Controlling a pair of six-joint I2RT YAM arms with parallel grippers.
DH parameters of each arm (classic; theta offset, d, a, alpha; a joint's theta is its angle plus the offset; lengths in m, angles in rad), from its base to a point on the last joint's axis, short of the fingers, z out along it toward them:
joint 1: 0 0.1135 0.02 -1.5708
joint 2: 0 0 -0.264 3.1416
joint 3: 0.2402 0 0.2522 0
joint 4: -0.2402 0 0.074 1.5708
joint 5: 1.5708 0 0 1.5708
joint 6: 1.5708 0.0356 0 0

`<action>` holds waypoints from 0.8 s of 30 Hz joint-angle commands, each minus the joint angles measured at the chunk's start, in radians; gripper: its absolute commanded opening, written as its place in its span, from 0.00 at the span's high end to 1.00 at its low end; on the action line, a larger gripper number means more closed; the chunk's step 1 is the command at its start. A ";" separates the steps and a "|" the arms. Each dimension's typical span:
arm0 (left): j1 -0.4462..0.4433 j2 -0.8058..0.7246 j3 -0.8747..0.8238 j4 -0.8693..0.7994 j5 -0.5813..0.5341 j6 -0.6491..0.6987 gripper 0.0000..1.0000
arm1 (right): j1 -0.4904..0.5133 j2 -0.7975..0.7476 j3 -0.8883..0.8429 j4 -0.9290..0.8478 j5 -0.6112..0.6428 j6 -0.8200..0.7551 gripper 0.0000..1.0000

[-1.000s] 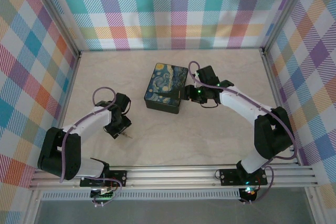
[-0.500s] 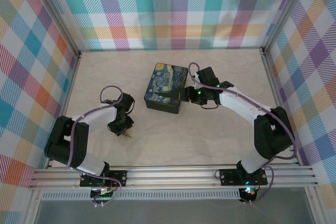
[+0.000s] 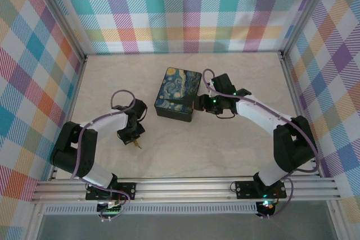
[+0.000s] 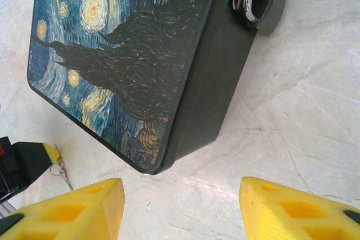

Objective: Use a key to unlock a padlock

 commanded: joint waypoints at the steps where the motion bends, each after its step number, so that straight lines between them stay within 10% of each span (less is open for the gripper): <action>1: -0.010 0.012 0.035 -0.017 0.011 0.002 1.00 | -0.002 -0.033 -0.018 -0.003 -0.015 -0.002 0.44; 17: -0.094 -0.069 0.295 -0.162 0.083 0.045 1.00 | 0.103 -0.049 -0.025 0.190 -0.322 -0.136 0.45; 24: -0.160 -0.123 0.377 0.011 0.243 0.062 1.00 | 0.117 -0.006 -0.037 0.437 -0.482 0.032 0.54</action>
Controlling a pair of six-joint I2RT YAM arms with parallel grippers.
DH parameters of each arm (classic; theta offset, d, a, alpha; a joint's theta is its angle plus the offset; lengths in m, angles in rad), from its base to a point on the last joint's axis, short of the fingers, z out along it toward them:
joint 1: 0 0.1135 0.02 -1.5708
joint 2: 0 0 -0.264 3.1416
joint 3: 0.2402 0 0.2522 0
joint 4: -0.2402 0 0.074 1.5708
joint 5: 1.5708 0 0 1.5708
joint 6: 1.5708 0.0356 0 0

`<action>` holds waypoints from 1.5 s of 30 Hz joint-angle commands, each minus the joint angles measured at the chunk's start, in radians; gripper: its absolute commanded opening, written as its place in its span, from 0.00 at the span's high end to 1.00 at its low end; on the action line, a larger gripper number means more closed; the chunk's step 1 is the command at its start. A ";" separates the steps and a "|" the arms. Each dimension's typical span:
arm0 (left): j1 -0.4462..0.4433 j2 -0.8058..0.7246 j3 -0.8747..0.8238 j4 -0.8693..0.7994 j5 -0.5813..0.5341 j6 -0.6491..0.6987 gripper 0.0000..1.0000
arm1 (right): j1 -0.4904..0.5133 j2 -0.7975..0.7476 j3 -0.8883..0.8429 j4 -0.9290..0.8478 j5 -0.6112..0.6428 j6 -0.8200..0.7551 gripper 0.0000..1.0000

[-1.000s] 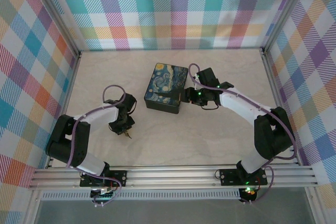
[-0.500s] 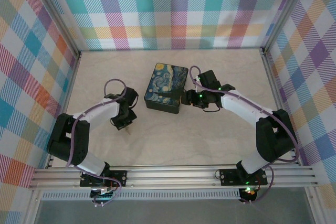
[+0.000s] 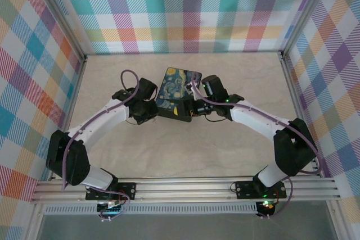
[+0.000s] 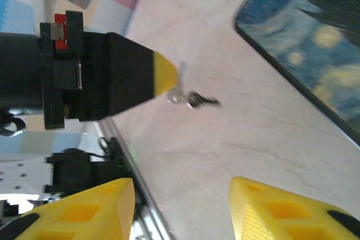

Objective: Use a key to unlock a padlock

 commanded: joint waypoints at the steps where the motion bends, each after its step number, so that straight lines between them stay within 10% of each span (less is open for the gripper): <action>1: -0.017 -0.039 0.036 0.089 0.112 0.016 1.00 | -0.008 0.017 -0.021 0.179 -0.114 0.085 0.55; 10: -0.031 -0.048 0.099 0.304 0.284 0.051 1.00 | -0.105 -0.001 -0.165 0.484 -0.175 0.376 0.61; 24: -0.037 -0.008 0.110 0.451 0.431 0.082 1.00 | -0.136 -0.033 -0.188 0.569 -0.174 0.415 0.59; 40: -0.036 -0.014 0.106 0.402 0.391 0.109 1.00 | -0.181 -0.102 -0.226 0.535 -0.158 0.401 0.57; 45: -0.036 0.021 0.131 0.166 0.175 0.208 1.00 | -0.232 -0.117 -0.208 0.363 -0.105 0.361 0.57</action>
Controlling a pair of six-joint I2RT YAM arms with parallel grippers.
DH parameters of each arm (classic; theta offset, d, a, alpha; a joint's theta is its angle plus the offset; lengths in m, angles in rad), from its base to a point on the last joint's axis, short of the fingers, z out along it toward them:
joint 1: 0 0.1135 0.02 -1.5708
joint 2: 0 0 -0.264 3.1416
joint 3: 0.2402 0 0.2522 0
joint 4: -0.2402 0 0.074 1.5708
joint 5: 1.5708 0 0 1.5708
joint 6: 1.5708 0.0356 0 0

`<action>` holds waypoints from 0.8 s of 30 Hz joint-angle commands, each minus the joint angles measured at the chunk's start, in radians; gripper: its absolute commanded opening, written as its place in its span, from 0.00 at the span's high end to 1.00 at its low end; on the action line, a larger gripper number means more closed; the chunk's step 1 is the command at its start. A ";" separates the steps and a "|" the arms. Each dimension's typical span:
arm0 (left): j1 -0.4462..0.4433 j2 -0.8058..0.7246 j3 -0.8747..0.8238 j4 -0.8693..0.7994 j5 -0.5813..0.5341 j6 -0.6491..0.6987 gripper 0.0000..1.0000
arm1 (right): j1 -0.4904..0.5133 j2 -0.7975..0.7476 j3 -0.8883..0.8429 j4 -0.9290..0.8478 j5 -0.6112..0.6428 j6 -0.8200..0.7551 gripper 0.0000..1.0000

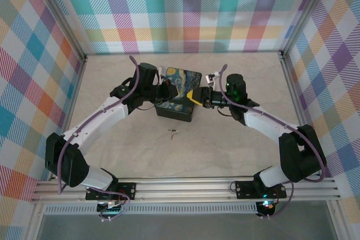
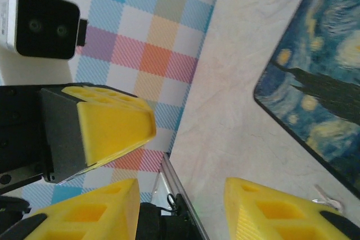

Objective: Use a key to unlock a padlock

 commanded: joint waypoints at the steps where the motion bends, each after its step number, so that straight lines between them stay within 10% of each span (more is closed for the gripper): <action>1: -0.007 0.017 0.005 -0.213 -0.195 0.095 0.99 | -0.038 -0.031 0.008 -0.152 0.037 -0.055 0.57; 5: -0.011 0.016 -0.128 -0.288 -0.251 0.072 0.79 | -0.047 -0.027 0.006 -0.292 0.063 -0.125 0.57; 24: -0.127 0.213 -0.286 -0.039 -0.288 -0.037 0.65 | -0.051 0.005 -0.006 -0.354 0.083 -0.160 0.58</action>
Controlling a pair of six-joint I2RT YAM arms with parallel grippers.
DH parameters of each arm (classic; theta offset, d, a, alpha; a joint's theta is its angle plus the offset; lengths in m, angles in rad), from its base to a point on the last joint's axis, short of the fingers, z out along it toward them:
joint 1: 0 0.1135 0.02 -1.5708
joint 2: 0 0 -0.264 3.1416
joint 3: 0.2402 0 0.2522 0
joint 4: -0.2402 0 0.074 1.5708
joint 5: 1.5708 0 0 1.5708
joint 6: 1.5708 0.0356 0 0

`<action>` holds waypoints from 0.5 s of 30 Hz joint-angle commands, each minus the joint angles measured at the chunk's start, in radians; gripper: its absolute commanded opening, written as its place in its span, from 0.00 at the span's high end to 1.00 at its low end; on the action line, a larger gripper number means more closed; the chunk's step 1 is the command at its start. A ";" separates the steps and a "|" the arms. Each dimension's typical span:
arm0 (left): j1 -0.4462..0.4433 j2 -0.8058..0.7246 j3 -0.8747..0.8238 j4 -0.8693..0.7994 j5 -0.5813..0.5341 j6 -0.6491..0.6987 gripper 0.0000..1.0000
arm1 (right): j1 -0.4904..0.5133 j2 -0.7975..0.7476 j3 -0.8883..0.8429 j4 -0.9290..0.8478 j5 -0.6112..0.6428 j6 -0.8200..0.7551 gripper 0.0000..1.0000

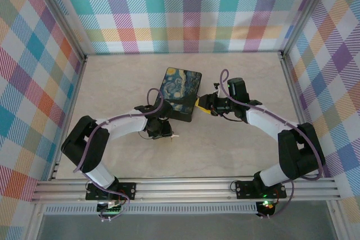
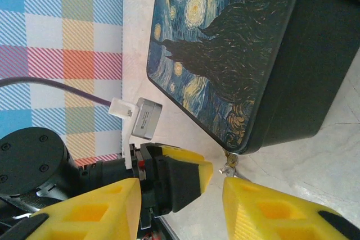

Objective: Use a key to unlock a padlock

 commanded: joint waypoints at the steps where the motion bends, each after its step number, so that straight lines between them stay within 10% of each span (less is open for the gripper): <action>1: -0.008 0.036 0.041 0.058 -0.038 -0.046 0.65 | -0.001 -0.021 -0.007 -0.030 -0.002 -0.031 0.58; 15: -0.011 0.097 0.050 0.099 -0.064 -0.114 0.67 | -0.001 -0.034 -0.009 -0.056 -0.005 -0.055 0.57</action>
